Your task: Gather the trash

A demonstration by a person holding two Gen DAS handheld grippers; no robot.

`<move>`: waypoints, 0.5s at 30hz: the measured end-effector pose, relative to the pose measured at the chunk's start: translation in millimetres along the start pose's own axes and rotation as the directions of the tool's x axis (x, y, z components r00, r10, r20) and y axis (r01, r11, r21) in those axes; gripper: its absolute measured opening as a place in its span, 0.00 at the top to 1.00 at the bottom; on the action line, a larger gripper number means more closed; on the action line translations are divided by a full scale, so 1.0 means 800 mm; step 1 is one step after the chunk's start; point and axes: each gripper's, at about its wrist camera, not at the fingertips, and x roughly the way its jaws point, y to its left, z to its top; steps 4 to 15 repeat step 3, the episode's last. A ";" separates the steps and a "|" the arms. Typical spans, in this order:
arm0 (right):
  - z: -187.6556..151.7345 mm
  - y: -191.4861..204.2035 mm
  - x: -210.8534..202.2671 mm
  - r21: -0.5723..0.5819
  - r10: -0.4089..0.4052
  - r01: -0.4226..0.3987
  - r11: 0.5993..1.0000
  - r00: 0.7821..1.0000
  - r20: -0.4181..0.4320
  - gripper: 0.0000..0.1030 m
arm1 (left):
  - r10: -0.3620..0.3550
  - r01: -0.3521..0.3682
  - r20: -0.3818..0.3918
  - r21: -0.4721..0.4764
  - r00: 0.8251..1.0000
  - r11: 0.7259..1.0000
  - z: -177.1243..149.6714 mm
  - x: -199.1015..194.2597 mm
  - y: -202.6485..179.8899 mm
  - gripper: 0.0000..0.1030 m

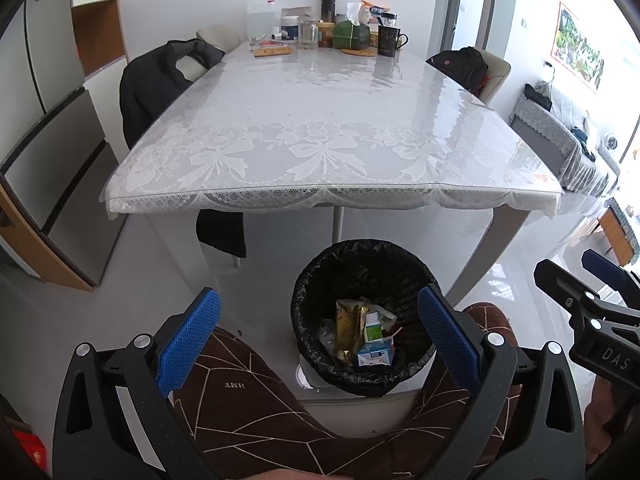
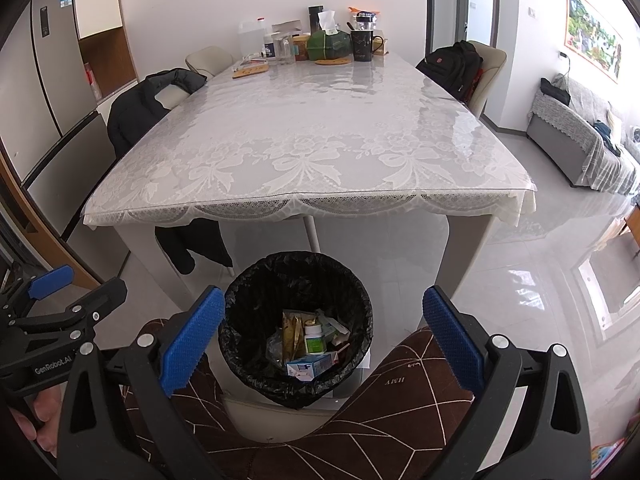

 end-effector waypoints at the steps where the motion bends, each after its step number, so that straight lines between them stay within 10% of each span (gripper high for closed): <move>1: 0.002 -0.002 0.000 -0.001 0.001 -0.001 1.000 1.000 0.002 0.07 | -0.001 0.001 0.001 0.000 1.000 1.000 0.000 0.000 0.000 0.06; 15: 0.003 -0.003 -0.002 -0.003 0.002 -0.002 1.000 1.000 0.007 0.07 | 0.000 0.000 0.002 -0.001 1.000 1.000 0.000 -0.001 0.000 0.06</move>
